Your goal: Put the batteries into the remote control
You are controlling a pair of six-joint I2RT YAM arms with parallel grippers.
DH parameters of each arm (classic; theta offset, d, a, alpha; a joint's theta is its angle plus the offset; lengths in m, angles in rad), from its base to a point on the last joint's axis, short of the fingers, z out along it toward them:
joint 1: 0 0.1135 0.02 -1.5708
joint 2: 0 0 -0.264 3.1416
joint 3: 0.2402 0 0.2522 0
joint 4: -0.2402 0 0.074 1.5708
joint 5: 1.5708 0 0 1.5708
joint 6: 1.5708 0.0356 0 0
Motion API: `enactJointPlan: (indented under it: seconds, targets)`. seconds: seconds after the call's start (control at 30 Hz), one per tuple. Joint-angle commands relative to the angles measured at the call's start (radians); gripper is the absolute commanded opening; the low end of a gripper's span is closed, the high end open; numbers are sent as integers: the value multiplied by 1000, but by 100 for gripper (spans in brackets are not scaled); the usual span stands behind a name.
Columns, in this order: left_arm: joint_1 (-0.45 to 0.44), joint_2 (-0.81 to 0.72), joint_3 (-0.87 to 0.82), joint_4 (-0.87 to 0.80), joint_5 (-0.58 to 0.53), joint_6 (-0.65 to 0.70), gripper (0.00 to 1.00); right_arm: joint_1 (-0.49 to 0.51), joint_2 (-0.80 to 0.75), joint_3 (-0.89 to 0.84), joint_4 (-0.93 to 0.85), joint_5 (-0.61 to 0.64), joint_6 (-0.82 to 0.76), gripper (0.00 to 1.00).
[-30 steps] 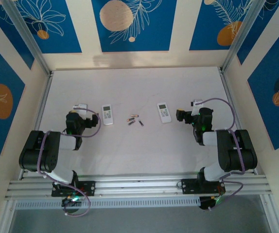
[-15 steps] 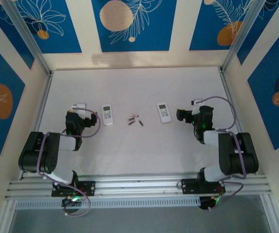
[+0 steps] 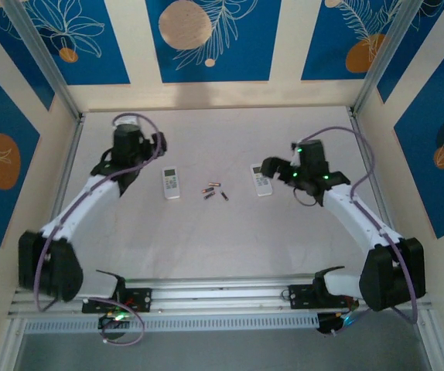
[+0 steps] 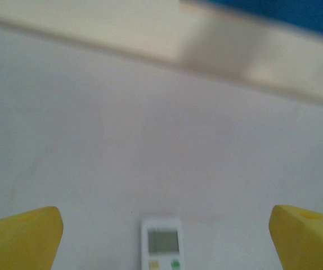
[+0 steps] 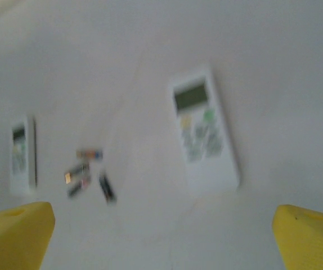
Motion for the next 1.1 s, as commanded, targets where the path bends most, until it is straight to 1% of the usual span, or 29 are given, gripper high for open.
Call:
enactJointPlan:
  seconds: [0.0,0.07,0.2,0.3,0.4,0.47,0.6,0.73,0.83,0.93,1.0,1.07]
  targets:
    - [-33,180,84,-299,42,-52,94,92,16,46,-198,12,52,99]
    - [-32,285,145,-321,44,-57,96,144,20,45,-211,32,47,99]
    - [-32,457,282,-410,28,-52,96,191,14,31,-225,42,55,99]
    - [-30,522,315,-406,43,-53,91,205,-6,12,-224,46,60,99]
    - [-29,556,320,-375,109,-53,86,206,-25,-3,-214,55,68,99]
    - [-27,588,338,-386,143,-58,82,206,-31,-6,-211,59,75,99]
    - [-27,617,342,-392,137,-71,68,207,-37,14,-220,49,89,99]
    - [-21,598,333,-384,158,-69,55,202,-67,34,-214,31,108,99]
    - [-13,524,315,-359,222,-55,47,179,-89,60,-196,-13,118,99]
    - [-10,398,294,-309,359,-41,45,146,-99,106,-171,-100,133,99]
    - [-11,311,284,-257,472,-57,45,137,-100,145,-140,-155,141,99]
    - [-15,226,279,-178,611,-99,44,139,-97,181,-86,-219,154,99]
